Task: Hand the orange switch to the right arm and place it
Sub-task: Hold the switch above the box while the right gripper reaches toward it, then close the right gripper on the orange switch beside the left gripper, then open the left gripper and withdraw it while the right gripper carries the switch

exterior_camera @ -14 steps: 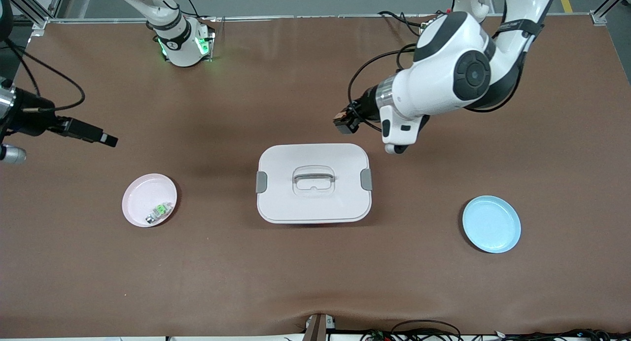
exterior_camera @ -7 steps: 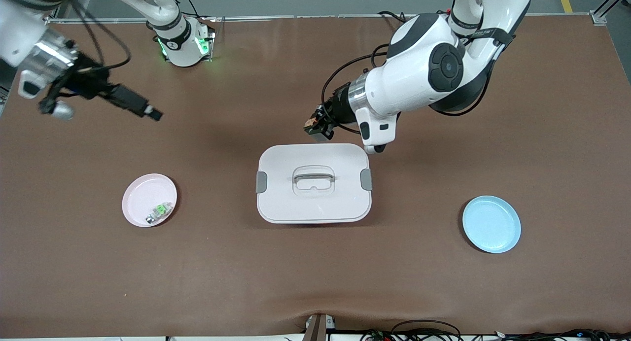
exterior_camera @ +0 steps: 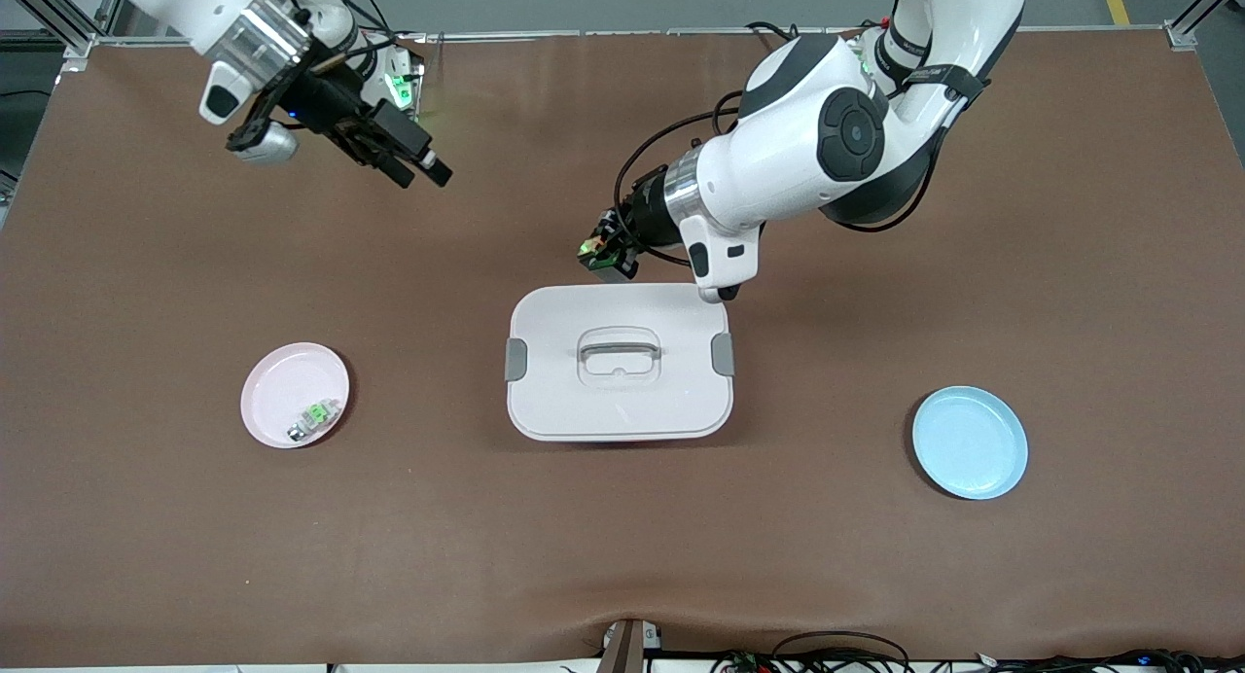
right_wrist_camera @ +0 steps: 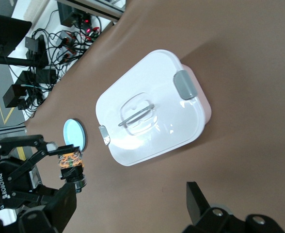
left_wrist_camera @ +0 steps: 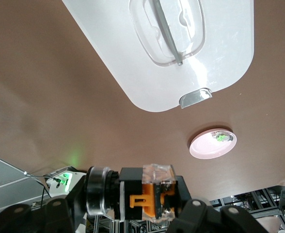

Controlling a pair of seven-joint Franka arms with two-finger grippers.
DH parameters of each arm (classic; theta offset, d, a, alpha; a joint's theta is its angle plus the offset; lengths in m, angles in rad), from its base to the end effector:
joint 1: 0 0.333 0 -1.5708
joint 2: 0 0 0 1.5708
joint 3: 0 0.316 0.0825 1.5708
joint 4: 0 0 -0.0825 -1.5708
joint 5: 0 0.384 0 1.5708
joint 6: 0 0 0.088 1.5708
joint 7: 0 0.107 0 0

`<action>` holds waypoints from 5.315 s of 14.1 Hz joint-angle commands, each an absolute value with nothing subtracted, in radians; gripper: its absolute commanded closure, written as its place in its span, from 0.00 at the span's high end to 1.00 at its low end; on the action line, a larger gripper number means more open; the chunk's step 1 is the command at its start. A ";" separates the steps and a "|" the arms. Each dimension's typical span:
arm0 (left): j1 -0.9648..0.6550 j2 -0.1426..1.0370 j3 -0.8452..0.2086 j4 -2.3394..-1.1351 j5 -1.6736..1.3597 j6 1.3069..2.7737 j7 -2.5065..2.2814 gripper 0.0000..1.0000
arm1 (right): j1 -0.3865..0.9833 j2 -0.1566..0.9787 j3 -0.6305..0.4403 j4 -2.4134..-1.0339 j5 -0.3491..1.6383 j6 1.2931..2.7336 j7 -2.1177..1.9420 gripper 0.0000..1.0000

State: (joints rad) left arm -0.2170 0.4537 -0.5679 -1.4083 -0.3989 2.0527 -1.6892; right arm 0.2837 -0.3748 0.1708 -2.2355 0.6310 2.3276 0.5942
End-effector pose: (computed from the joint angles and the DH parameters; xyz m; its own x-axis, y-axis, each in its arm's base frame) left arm 0.5341 -0.4564 0.5103 0.3723 0.7075 -0.6007 0.9124 -0.3974 0.0974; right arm 0.4243 0.2290 0.5703 0.8930 -0.4501 -0.0025 -0.3554 -0.7016 -0.6177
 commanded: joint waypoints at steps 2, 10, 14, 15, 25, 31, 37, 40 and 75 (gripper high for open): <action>-0.233 0.471 -0.560 -1.382 -0.403 2.062 -1.704 0.00 | 0.299 -0.316 0.232 -2.238 0.658 2.449 0.591 1.00; -0.238 0.486 -0.558 -1.382 -0.394 2.062 -1.706 0.00 | 0.402 -0.167 0.236 -2.192 0.736 2.673 0.598 1.00; -0.249 0.495 -0.558 -1.382 -0.390 2.069 -1.706 0.00 | 0.455 -0.080 0.236 -2.157 0.747 2.775 0.601 1.00; -0.250 0.497 -0.557 -1.382 -0.391 2.075 -1.706 0.00 | 0.465 -0.062 0.236 -2.152 0.747 2.795 0.601 1.00; -0.258 0.520 -0.555 -1.382 -0.362 2.097 -1.706 0.00 | 0.534 0.069 0.236 -2.076 0.764 2.885 0.634 1.00; -0.258 0.517 -0.555 -1.382 -0.362 2.097 -1.706 0.00 | 0.557 0.113 0.235 -2.065 0.762 2.927 0.629 1.00; -0.258 0.515 -0.554 -1.382 -0.360 2.097 -1.706 0.00 | 0.557 0.117 0.236 -2.054 0.762 2.925 0.627 0.15; -0.256 0.515 -0.554 -1.382 -0.362 2.097 -1.709 0.00 | 0.557 0.118 0.236 -2.048 0.762 2.924 0.629 0.00; 0.215 0.318 -0.554 -1.388 0.048 1.702 -0.970 1.00 | 0.039 0.127 0.225 -1.999 0.166 2.215 -0.719 0.00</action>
State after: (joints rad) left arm 0.1801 0.3641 -0.5505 -1.3744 0.0238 1.7609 -1.0087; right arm 0.1106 0.1342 0.2071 -1.9867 0.2053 2.2258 -0.5822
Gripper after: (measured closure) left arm 0.000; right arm 0.586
